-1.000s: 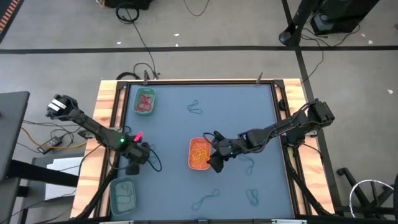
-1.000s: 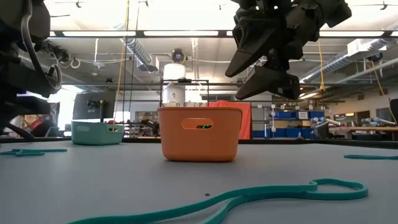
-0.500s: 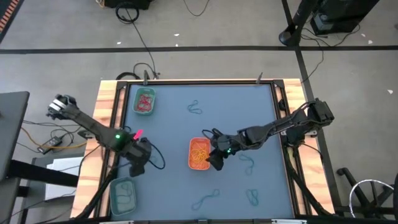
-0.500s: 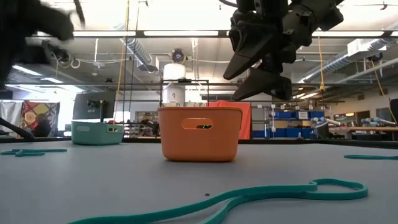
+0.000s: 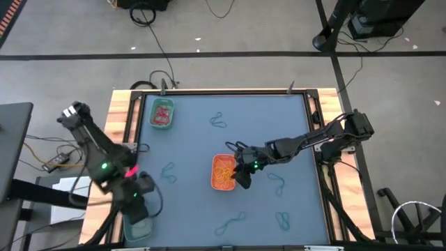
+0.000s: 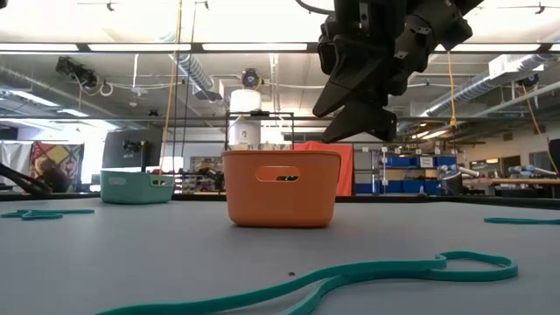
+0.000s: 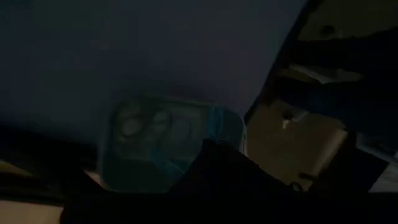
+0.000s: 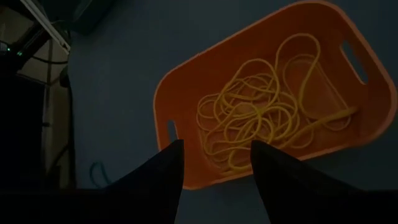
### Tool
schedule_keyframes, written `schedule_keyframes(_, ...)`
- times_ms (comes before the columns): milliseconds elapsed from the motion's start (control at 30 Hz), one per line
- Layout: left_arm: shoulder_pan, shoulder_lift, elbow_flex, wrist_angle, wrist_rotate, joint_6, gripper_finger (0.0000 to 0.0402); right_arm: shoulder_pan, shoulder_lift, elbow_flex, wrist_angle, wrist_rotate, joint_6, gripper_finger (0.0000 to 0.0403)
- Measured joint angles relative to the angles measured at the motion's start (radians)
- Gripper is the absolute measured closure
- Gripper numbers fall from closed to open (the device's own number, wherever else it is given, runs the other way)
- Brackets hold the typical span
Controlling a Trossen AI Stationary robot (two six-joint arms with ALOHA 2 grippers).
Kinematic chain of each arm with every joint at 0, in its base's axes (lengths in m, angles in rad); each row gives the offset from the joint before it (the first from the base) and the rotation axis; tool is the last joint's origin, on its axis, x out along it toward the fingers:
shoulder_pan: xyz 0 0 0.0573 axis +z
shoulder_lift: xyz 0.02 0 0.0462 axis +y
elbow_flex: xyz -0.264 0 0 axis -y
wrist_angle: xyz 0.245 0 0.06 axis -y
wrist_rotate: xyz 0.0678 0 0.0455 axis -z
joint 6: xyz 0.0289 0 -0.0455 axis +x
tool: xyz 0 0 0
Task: Sort rubber bands into baskets
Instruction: Put the blue rubber band into the blue bin
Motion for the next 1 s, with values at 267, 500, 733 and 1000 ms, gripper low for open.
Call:
schedule_keyframes(267,-0.125,0.132,0.0,0.04,-0.098,-0.069,0.039,-0.001,0.0,0.0,0.0,-0.014,-0.037,0.0206)
schedule_keyframes(500,-0.197,0.237,-0.009,0.013,-0.052,-0.147,0.0311,0.002,0.0,0.0,-0.017,-0.08,-0.036,0.0206)
schedule_keyframes(733,-0.15,0.216,-0.017,-0.066,-0.131,-0.188,0.0233,0.03,0.0,0.0,-0.07,-0.066,0.018,0.0206)
schedule_keyframes(1000,0.011,0.103,-0.072,-0.149,-0.291,0.004,0.022,0.035,0.0,0.0,-0.071,-0.06,0.061,0.0206)
